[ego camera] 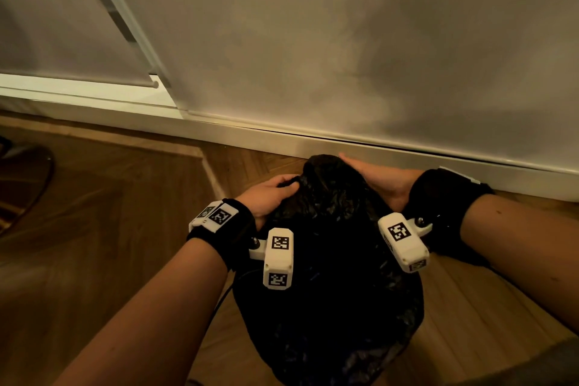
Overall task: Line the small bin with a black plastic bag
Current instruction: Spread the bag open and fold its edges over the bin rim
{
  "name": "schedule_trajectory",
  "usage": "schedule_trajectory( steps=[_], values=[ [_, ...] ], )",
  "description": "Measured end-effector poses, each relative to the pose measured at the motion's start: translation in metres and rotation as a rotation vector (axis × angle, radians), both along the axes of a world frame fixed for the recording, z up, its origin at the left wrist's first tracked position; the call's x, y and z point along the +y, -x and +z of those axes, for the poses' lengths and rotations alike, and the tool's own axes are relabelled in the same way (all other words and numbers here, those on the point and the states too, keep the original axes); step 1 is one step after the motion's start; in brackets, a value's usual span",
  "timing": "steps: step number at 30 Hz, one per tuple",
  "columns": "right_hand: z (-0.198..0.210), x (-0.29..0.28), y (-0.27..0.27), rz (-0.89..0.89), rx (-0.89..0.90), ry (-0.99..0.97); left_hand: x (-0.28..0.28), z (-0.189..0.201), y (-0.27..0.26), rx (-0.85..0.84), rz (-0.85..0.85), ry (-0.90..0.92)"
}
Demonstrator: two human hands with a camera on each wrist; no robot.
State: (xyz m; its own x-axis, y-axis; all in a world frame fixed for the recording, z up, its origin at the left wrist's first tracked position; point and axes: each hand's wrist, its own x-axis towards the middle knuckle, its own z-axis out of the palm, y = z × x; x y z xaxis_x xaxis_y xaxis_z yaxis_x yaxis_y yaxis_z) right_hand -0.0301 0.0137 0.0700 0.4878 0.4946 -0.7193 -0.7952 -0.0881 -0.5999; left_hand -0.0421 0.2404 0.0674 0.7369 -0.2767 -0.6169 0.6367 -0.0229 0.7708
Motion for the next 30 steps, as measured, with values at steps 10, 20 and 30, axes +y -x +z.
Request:
schedule_trajectory(
  steps=[10,20,30],
  values=[
    [0.002,-0.015,-0.009,0.073,0.009,0.089,0.005,-0.004,-0.004,-0.042,-0.007,-0.299],
    [0.006,0.000,-0.009,-0.072,-0.006,-0.017,-0.012,0.010,-0.009,0.121,0.089,-0.233],
    [0.006,0.018,-0.004,0.088,-0.069,0.065,-0.009,-0.005,-0.007,0.112,-0.035,-0.199]
  ],
)
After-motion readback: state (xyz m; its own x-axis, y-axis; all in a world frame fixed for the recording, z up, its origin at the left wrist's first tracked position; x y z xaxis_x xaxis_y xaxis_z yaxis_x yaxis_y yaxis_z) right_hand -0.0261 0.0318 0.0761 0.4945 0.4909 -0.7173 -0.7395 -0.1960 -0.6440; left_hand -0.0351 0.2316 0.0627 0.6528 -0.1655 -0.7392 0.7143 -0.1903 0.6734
